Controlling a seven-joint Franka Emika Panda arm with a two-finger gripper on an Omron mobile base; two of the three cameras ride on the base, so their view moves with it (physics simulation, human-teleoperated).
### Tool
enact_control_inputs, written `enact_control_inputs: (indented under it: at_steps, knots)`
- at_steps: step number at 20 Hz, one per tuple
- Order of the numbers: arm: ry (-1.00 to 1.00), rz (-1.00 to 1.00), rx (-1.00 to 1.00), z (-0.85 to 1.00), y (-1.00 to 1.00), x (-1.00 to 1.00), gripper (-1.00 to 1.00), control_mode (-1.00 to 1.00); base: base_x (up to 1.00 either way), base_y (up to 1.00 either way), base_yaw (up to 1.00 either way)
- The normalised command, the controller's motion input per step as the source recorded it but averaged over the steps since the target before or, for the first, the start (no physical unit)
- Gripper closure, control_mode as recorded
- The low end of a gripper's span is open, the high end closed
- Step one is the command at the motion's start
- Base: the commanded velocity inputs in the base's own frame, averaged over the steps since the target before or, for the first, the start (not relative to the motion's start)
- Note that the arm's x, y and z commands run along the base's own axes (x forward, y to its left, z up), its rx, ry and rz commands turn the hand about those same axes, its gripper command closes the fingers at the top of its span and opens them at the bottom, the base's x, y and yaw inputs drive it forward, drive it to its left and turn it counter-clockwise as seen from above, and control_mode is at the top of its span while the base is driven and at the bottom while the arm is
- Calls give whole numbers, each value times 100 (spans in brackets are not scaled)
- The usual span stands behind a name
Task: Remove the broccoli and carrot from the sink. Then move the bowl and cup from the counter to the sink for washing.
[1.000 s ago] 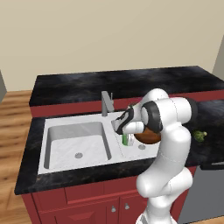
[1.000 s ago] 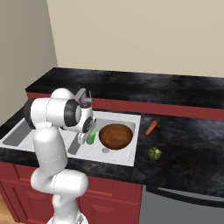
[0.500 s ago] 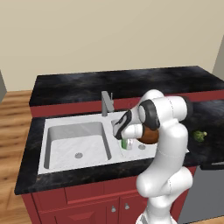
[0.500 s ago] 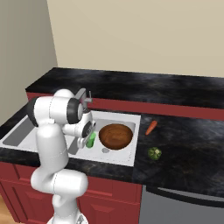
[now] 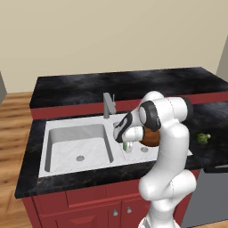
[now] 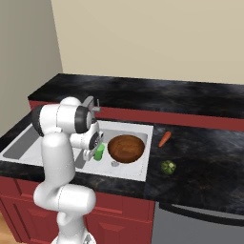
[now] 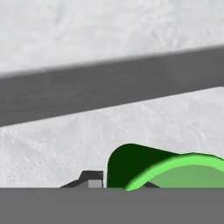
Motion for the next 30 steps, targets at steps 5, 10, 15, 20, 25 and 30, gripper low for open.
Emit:
enact_control_inputs:
  at_steps: [5, 10, 15, 20, 25, 30]
  knots:
    - [0, -2, 0, -25, 1, 0, 100, -100, 0, 0, 0]
    - [0, -2, 0, -27, 3, -2, 100, -100, 0, 0, 0]
    - [0, -2, 0, -27, 1, -1, 100, -100, 0, 0, 0]
    - [0, -3, -1, -25, 2, -2, -100, -100, 0, 0, 0]
    - [0, -5, 0, -5, 1, -5, -100, -100, 0, 0, 0]
    - [-1, -3, 0, 4, 1, -4, -100, -100, 0, 0, 0]
